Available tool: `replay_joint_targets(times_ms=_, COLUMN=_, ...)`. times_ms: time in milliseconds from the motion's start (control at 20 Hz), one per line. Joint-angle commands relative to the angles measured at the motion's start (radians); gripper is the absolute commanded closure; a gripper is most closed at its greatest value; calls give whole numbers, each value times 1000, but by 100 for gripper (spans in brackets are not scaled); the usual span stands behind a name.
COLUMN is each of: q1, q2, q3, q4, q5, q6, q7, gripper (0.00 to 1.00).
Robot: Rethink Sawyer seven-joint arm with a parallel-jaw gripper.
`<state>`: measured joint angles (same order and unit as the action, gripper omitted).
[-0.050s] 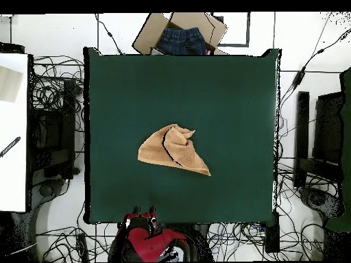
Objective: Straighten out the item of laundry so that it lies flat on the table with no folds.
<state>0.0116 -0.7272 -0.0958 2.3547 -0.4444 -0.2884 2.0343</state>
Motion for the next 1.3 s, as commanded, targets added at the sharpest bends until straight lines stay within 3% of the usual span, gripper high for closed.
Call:
replay_joint_targets(times_ms=50, q1=38, q2=-98, q3=75, q4=-53, q5=88, q6=213, q7=96, gripper=0)
replay_joint_targets(times_ms=350, q1=10, q2=-129, q3=113, q4=-51, q5=81, q6=271, q7=93, gripper=0)
replay_joint_targets(times_ms=600, q1=34, q2=-154, q3=98, q4=-55, q5=87, q6=297, q7=103, gripper=0)
replay_joint_targets(times_ms=1300, q1=21, q2=-95, q3=91, q4=-67, q5=57, q6=228, q7=112, gripper=0)
